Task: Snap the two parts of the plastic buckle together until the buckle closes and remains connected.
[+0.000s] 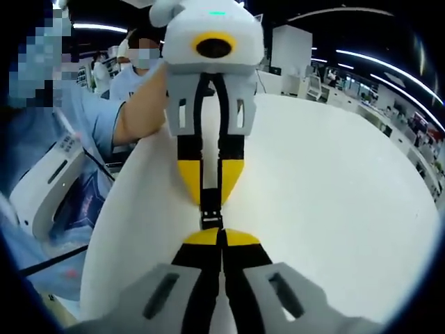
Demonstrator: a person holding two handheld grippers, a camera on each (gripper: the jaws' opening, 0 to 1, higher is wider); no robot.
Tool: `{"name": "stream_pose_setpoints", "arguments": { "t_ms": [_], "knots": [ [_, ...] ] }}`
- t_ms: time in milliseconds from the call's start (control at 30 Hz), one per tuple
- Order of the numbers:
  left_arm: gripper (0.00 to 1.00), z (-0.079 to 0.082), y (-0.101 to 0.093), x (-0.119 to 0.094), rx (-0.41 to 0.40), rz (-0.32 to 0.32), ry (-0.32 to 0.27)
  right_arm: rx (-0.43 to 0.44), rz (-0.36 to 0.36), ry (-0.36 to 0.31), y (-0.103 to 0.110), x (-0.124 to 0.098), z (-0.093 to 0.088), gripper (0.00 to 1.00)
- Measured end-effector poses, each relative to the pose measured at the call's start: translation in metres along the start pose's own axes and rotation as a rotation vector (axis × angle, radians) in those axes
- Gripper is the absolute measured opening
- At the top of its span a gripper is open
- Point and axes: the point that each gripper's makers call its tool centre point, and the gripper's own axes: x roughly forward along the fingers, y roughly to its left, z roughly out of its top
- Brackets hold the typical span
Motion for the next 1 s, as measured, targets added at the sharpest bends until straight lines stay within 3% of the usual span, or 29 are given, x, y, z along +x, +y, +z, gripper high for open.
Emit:
{"name": "stream_pose_setpoints", "arguments": {
  "t_ms": [333,433,500,600,767,1000],
  "knots": [
    [0.09,-0.001,0.001,-0.002,0.0,-0.003,-0.002,0.015,0.033,-0.037,0.0,0.0,0.001,0.01],
    [0.09,-0.001,0.001,-0.002,0.001,-0.001,-0.002,0.02,0.017,-0.016,-0.004,-0.005,-0.005,0.06],
    [0.09,-0.001,0.001,-0.002,0.002,-0.001,-0.003,0.03,-0.008,0.004,-0.01,-0.009,-0.009,0.01],
    [0.09,-0.001,0.0,-0.001,0.003,0.0,-0.003,-0.001,0.048,0.002,-0.002,-0.006,-0.014,0.01],
    [0.09,0.0,-0.001,0.0,0.003,0.003,0.0,-0.019,0.079,-0.031,0.007,0.006,-0.005,0.0],
    [0.09,0.0,-0.002,0.002,0.013,0.003,0.019,-0.032,0.064,0.001,0.011,0.005,-0.004,0.0]
  ]
}}
